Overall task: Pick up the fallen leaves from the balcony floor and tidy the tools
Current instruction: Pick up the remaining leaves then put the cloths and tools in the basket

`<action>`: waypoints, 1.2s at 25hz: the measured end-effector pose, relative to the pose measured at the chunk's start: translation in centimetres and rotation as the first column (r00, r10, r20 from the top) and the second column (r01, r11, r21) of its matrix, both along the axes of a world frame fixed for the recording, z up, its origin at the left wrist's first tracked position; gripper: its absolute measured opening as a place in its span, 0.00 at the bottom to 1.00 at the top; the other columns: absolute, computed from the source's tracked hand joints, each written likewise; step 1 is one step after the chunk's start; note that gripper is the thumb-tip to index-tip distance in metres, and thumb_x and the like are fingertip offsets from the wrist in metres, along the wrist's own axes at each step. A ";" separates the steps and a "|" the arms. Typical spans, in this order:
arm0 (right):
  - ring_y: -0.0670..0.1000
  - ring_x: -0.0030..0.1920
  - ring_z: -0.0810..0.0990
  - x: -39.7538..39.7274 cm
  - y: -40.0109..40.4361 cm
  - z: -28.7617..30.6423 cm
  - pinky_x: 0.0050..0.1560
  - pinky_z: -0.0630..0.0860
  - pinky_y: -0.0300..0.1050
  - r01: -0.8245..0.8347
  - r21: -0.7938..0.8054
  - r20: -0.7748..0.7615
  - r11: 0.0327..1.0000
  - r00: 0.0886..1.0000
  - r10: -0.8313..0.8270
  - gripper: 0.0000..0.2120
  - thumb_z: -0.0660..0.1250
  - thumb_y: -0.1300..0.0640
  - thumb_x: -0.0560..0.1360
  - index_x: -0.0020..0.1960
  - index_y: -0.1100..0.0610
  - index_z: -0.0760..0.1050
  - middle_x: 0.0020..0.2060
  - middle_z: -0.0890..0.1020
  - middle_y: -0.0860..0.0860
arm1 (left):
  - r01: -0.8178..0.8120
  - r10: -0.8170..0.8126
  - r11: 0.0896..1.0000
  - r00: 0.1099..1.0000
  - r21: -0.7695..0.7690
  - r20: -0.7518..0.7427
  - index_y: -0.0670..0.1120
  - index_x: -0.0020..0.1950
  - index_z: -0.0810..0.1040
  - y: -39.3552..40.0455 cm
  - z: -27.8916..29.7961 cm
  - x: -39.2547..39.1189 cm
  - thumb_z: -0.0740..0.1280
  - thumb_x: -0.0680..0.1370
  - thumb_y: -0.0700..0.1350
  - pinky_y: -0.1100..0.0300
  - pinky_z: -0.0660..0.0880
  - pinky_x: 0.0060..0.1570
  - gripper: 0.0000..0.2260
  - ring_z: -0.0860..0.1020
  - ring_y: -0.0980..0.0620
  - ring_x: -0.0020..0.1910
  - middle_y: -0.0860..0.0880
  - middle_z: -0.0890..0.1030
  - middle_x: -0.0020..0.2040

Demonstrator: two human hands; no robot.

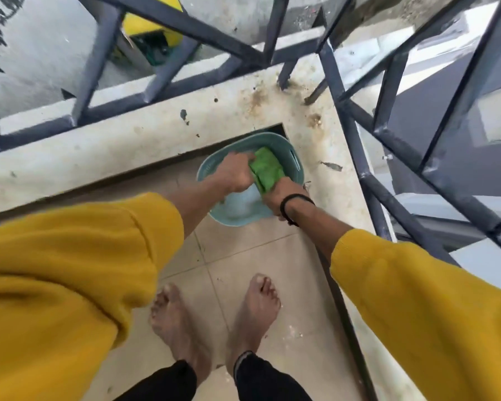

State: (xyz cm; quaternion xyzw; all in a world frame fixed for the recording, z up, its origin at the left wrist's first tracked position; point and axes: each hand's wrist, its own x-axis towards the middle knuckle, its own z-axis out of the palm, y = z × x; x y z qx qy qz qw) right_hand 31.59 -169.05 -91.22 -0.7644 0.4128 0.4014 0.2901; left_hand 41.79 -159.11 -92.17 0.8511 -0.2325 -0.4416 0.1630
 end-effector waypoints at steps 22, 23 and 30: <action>0.54 0.29 0.78 -3.4 24.0 41.2 0.31 0.74 0.44 -0.434 0.323 0.143 0.841 0.901 0.410 0.08 0.65 0.61 0.80 0.42 0.59 0.77 0.37 0.81 0.60 | -0.997 0.990 0.027 0.017 0.068 -0.137 0.54 0.53 0.80 38.8 43.7 -24.6 0.66 0.78 0.45 0.56 0.80 0.49 0.07 0.85 0.46 0.48 0.48 0.86 0.49; 0.55 0.30 0.79 -4.2 26.6 41.8 0.31 0.75 0.44 -0.498 0.323 0.144 0.805 0.866 0.478 0.07 0.65 0.61 0.80 0.44 0.60 0.77 0.38 0.82 0.61 | -0.994 0.985 -0.094 -0.102 0.062 -0.142 0.52 0.56 0.81 40.3 44.1 -28.2 0.66 0.78 0.45 0.55 0.80 0.51 0.08 0.84 0.45 0.49 0.47 0.86 0.52; 0.57 0.33 0.80 -14.9 45.9 42.2 0.34 0.76 0.44 -0.837 0.345 0.151 0.425 0.496 0.855 0.05 0.67 0.62 0.79 0.47 0.65 0.78 0.38 0.83 0.62 | -0.603 0.585 -0.795 -0.790 0.065 -0.180 0.52 0.45 0.79 47.0 45.6 -53.0 0.66 0.71 0.52 0.52 0.81 0.51 0.07 0.85 0.46 0.50 0.47 0.87 0.46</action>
